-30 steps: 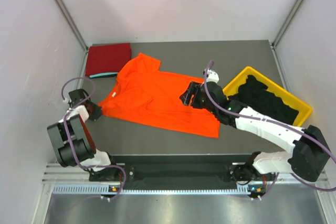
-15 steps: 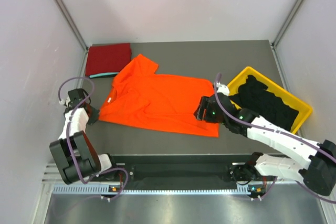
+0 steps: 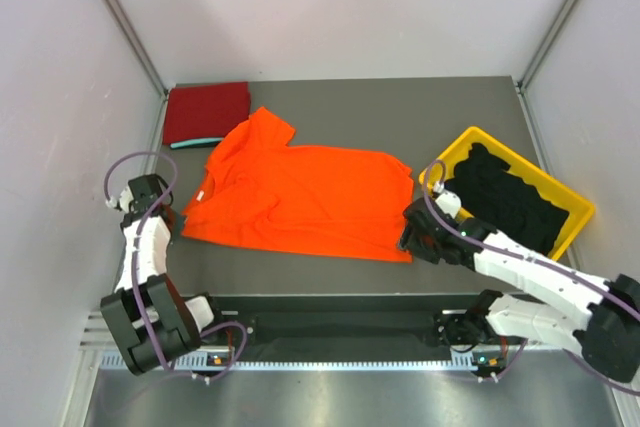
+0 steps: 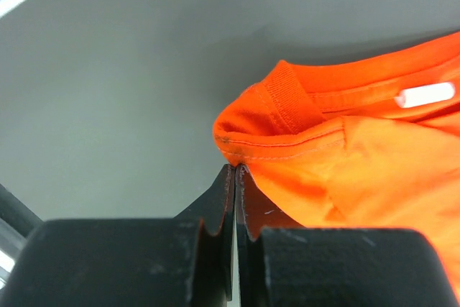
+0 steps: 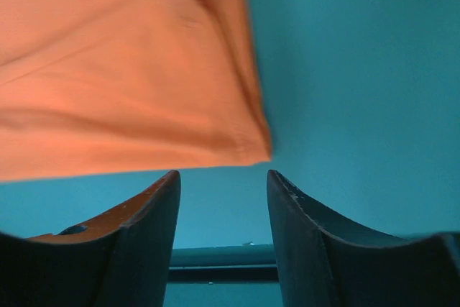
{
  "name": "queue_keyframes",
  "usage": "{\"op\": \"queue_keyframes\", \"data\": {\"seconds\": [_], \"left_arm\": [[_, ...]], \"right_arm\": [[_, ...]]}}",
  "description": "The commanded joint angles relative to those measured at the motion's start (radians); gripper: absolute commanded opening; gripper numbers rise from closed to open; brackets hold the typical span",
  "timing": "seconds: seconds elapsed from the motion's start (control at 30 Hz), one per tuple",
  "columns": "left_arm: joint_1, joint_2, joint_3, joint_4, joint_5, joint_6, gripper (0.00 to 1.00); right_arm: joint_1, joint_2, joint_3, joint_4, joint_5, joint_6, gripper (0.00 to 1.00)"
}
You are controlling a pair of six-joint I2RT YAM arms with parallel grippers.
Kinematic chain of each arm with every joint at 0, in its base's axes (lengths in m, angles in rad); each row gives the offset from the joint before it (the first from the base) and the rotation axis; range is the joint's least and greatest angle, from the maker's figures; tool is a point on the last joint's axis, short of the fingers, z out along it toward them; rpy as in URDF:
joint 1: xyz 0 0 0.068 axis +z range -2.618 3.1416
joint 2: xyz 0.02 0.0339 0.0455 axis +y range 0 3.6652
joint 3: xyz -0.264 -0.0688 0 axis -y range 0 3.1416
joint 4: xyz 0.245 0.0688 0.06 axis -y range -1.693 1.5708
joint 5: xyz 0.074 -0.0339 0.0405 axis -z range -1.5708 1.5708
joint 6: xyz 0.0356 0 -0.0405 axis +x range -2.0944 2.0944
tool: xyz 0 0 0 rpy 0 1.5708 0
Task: Fold and stack the t-shirts
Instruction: Fold the tshirt
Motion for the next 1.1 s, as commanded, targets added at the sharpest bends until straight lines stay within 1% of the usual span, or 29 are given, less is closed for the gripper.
{"op": "queue_keyframes", "data": {"seconds": [0.0, 0.1, 0.17, 0.27, 0.37, 0.53, 0.8, 0.83, 0.87, 0.93, 0.97, 1.03, 1.07], "left_arm": [[0.000, 0.026, -0.024, 0.007, -0.022, -0.012, 0.00], [0.000, 0.046, -0.027, 0.019, -0.003, -0.016, 0.00], [0.000, 0.053, -0.030, 0.036, 0.006, -0.015, 0.00], [0.000, 0.069, -0.030, 0.052, 0.009, -0.005, 0.00], [0.000, 0.087, -0.030, 0.067, 0.003, 0.010, 0.00], [0.002, 0.110, -0.033, 0.079, -0.003, 0.016, 0.00], [0.000, 0.093, -0.048, 0.095, -0.021, 0.024, 0.00], [0.000, 0.092, -0.048, 0.096, -0.023, 0.024, 0.00], [0.000, 0.092, -0.048, 0.096, -0.026, 0.027, 0.00], [0.002, 0.093, -0.045, 0.098, -0.028, 0.024, 0.00], [0.000, 0.092, -0.045, 0.098, -0.026, 0.025, 0.00], [0.002, 0.093, -0.042, 0.099, -0.025, 0.022, 0.00], [0.000, 0.093, -0.041, 0.101, -0.025, 0.022, 0.00]], "right_arm": [[-0.010, 0.104, 0.075, -0.122, 0.045, 0.186, 0.51], [-0.010, 0.153, 0.096, -0.177, 0.071, 0.257, 0.50], [-0.008, 0.168, 0.095, -0.178, 0.078, 0.276, 0.50], [-0.008, 0.164, 0.082, -0.164, 0.121, 0.306, 0.48], [-0.010, 0.159, 0.056, -0.129, 0.141, 0.320, 0.47], [-0.008, 0.178, 0.009, -0.048, 0.120, 0.326, 0.46], [-0.008, 0.207, -0.052, 0.020, 0.106, 0.328, 0.42], [-0.007, 0.207, -0.059, 0.029, 0.108, 0.326, 0.39], [-0.007, 0.205, -0.065, 0.047, 0.108, 0.323, 0.32], [-0.007, 0.207, -0.080, 0.069, 0.111, 0.310, 0.23], [-0.007, 0.207, -0.083, 0.082, 0.112, 0.305, 0.14], [-0.008, 0.216, -0.089, 0.090, 0.117, 0.297, 0.02], [-0.007, 0.216, -0.092, 0.090, 0.115, 0.291, 0.00]]}}
